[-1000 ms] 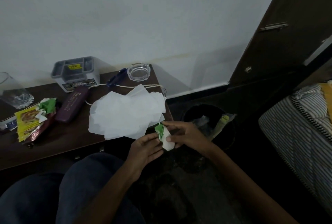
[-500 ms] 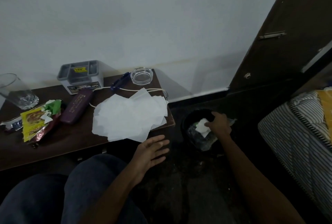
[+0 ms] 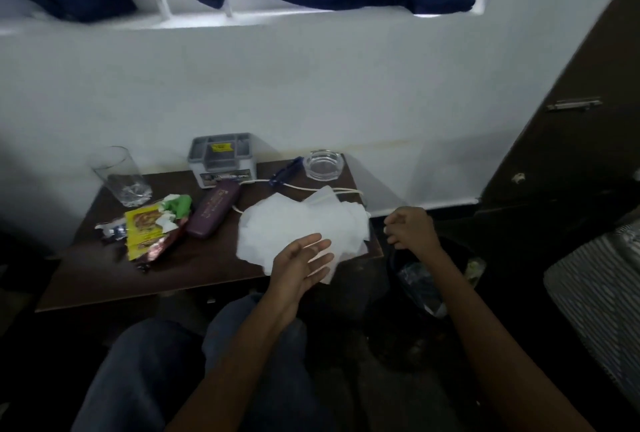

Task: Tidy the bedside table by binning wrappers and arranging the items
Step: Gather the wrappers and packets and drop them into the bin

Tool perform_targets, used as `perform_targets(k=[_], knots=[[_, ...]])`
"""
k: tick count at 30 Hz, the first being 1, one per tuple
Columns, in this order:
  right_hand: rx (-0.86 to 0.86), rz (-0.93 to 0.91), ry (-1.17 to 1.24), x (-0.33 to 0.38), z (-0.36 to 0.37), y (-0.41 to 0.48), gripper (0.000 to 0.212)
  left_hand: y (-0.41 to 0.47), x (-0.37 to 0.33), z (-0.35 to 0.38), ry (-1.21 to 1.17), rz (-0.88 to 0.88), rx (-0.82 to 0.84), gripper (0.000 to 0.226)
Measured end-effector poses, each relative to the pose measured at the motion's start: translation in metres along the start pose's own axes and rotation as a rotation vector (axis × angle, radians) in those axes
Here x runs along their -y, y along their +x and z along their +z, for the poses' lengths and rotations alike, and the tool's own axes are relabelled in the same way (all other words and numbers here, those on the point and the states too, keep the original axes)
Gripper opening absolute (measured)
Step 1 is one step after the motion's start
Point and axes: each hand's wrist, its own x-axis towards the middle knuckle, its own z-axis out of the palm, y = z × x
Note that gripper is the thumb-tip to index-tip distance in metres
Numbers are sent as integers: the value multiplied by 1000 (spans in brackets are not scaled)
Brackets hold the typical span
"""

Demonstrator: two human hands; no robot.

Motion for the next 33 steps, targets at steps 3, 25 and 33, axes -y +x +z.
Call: perform_targets(k=[3,25,33], knots=[[91,-110,73,42,26,-16,9,-4,-27,-37,19,102,-81,17],[408,-610,-327,178,282,-24,27,41,-86,-246,412,338,-832,34],[321,-457,-284,178,324,4,14,46,-85,-274,284,296,-828,31]])
